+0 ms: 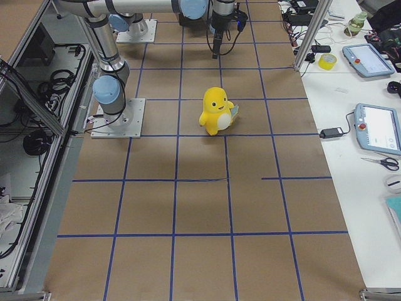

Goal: Pull drawer sideways
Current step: 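Keep sliding the drawer farther out, away from the cabinet, with the left gripper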

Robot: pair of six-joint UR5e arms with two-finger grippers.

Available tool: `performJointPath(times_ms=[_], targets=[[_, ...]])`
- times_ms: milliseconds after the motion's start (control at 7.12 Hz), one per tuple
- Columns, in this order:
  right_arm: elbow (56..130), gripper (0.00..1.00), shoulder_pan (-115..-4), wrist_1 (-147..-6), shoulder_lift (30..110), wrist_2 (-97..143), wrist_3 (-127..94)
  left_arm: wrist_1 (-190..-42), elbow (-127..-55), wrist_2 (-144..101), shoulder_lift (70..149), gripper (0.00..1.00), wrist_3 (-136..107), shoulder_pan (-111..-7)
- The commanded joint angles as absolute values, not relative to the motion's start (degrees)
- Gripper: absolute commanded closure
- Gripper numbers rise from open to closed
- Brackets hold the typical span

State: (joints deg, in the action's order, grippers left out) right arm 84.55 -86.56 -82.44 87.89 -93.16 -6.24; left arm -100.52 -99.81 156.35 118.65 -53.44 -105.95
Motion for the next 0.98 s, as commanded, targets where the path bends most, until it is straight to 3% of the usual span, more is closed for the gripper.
performJointPath(times_ms=[0,843], targets=[[84.6,0.00,-86.6,-82.4,87.9,-93.2,-6.2,-100.5,-98.9,155.3,118.7,1.00,-53.4,-106.3],[84.6,0.00,-86.6,-82.4,87.9,-93.2,-6.2,-100.7,-97.0,154.6,119.8,1.00,-53.3,-107.5]])
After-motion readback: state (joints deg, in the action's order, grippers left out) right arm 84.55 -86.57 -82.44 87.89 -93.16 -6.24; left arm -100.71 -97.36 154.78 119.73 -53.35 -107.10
